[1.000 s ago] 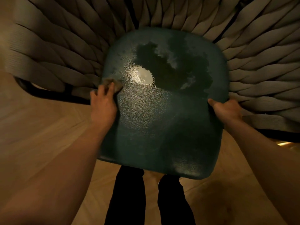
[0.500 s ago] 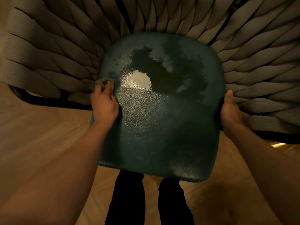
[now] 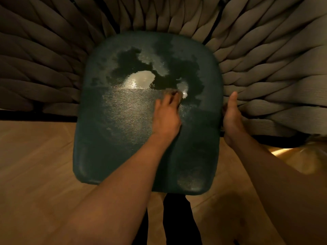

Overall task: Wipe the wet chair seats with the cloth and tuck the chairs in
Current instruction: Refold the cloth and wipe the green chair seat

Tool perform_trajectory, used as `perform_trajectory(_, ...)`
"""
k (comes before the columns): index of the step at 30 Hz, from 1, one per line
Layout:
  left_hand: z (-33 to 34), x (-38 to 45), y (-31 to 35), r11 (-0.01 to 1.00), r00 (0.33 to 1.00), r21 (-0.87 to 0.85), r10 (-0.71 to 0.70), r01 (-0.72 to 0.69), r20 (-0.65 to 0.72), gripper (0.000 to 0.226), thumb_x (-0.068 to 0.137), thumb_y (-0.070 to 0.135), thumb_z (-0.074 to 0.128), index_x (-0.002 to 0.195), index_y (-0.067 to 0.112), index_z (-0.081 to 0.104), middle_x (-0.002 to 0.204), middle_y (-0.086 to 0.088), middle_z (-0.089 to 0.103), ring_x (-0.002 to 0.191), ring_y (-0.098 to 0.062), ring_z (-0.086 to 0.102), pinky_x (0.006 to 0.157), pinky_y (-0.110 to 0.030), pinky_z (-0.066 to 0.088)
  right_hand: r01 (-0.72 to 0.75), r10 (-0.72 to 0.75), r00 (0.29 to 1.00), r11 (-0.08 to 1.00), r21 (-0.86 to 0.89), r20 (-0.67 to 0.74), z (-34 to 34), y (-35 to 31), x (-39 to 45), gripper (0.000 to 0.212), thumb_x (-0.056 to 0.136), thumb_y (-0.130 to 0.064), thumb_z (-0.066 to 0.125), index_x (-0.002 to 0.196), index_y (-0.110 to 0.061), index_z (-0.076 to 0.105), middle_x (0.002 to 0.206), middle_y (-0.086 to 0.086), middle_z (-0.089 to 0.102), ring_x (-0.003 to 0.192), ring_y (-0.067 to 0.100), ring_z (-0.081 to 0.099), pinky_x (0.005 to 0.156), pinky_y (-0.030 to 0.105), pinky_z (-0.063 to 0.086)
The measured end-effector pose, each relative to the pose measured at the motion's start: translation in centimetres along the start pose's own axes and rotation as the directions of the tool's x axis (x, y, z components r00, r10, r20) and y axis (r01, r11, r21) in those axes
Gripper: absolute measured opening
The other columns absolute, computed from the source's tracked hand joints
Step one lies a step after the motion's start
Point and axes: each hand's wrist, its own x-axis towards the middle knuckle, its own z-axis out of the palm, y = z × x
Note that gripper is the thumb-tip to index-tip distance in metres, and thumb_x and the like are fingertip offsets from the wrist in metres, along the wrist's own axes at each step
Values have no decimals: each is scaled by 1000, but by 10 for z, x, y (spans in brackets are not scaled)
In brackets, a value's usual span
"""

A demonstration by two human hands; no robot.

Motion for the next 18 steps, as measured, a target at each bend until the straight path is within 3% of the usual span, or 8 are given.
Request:
perform_trajectory(2, 14, -1, 27, 999, 999, 2, 42, -42, 29, 61, 89, 7, 56, 147, 17, 40, 145, -6, 40, 117, -30, 42, 96, -36, 42, 7, -7, 1000, 1000, 3, 6, 2, 0, -2, 129, 39, -111, 22, 137, -37, 62, 138, -4, 64, 122, 23, 61, 107, 51, 47)
perform_trajectory(5, 32, -2, 58, 993, 990, 4, 114, -115, 87, 62, 85, 8, 58, 145, 17, 42, 142, -6, 43, 109, -30, 45, 90, -35, 44, 34, -34, 999, 999, 13, -2, 2, 1, 1, 132, 33, -115, 22, 130, -38, 68, 131, -5, 68, 117, 22, 64, 105, 49, 50)
perform_trajectory(8, 55, 2, 75, 981, 971, 37, 183, -191, 155, 53, 89, 14, 47, 143, 15, 44, 139, -6, 48, 103, -30, 49, 87, -35, 42, 68, -68, 998, 998, 10, 14, 3, 0, -3, 104, 64, -101, 26, 123, -29, 72, 122, 0, 73, 111, 22, 68, 104, 48, 52)
perform_trajectory(11, 80, 8, 78, 954, 934, 103, 246, -280, 259, 58, 91, 32, 21, 146, 22, 35, 141, 4, 44, 115, -27, 49, 83, -37, 40, 109, -109, 994, 994, 8, -19, 6, 1, 2, 79, 88, -83, 26, 110, -25, 74, 121, 5, 73, 113, 25, 66, 106, 47, 51)
perform_trajectory(14, 79, 12, 78, 931, 910, 158, 268, -330, 317, 61, 90, 33, 19, 148, 20, 30, 141, 2, 43, 114, -29, 48, 80, -38, 40, 140, -141, 990, 990, -36, -30, 7, 4, 6, 70, 103, -67, 24, 124, -18, 70, 129, 11, 68, 118, 28, 63, 107, 47, 49)
perform_trajectory(18, 44, 7, 76, 916, 905, 141, 331, -377, 269, 51, 98, 18, 41, 148, 14, 35, 139, -4, 43, 102, -31, 46, 83, -37, 45, 299, -301, 953, 930, -216, 25, 2, 8, -1, 58, 105, -57, 36, 136, -16, 62, 133, 10, 65, 122, 29, 61, 107, 43, 48)
